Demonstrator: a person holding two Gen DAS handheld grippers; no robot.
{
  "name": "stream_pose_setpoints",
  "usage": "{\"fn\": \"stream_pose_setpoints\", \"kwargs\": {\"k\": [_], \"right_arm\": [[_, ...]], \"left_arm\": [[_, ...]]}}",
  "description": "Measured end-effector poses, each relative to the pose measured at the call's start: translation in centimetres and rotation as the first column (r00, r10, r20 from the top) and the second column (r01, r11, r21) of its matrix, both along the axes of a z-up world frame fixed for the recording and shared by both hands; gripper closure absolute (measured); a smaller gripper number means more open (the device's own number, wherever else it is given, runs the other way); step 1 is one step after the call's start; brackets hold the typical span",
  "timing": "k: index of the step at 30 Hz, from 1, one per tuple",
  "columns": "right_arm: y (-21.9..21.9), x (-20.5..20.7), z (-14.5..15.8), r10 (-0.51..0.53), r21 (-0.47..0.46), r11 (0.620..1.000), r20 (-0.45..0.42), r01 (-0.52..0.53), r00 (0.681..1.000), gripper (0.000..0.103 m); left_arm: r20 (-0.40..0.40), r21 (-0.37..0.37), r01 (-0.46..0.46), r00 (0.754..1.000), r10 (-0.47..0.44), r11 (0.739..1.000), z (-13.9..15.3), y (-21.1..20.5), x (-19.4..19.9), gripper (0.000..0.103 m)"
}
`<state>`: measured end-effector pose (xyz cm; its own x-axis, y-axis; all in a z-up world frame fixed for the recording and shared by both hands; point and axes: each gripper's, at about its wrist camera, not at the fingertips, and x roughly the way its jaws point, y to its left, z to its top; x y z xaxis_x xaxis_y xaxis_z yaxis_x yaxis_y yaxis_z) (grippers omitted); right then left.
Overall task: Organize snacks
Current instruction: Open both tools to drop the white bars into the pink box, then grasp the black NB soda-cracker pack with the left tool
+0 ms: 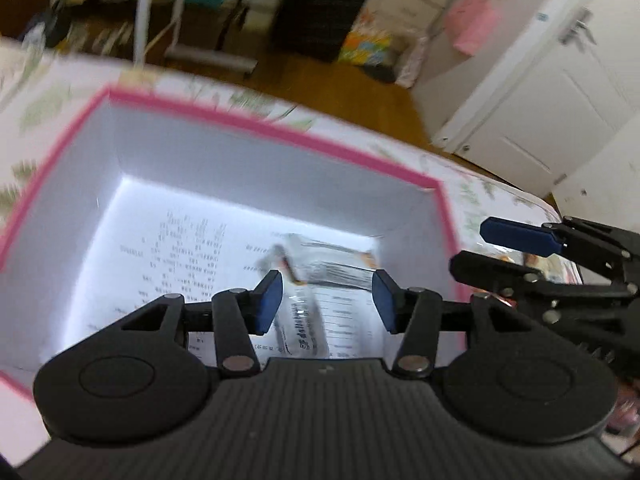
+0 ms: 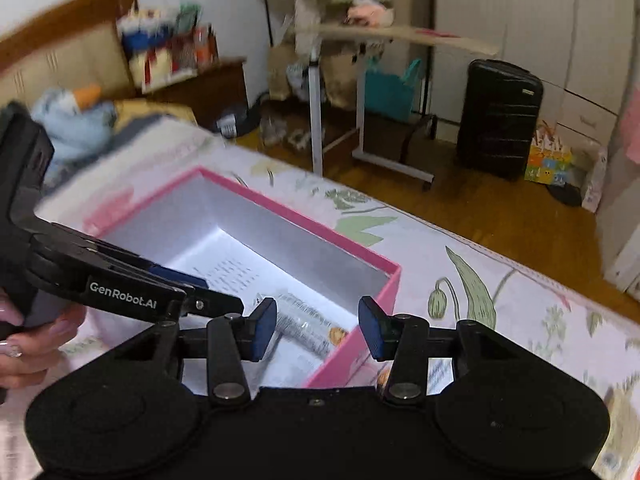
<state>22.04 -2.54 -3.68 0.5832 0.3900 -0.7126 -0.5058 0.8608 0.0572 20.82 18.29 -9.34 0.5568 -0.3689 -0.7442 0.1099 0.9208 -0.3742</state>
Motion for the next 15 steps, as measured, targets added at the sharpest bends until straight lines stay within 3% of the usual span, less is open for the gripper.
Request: {"fn": "stream_pose_setpoints", "kwargs": {"k": [3, 7, 15], "right_arm": [[-2.3, -3.3, 1.4, -0.014, 0.063, 0.998, 0.015, 0.013, 1.000, 0.052], [-4.2, -6.6, 0.9, -0.006, 0.072, 0.997, 0.008, 0.006, 1.000, 0.052], [-5.8, -9.9, -3.8, -0.003, 0.006, 1.000, -0.063, 0.003, 0.998, 0.048]], "left_arm": [[0.061, 0.041, 0.060, 0.996, -0.063, 0.997, 2.4, -1.1, -2.5, 0.054], [0.117, 0.083, 0.116, 0.985, -0.125, 0.990, 4.5, -2.5, -6.3, 0.056], [0.119, 0.021, 0.116, 0.986, -0.118, 0.993, 4.7, -5.4, -12.1, 0.060]]}}
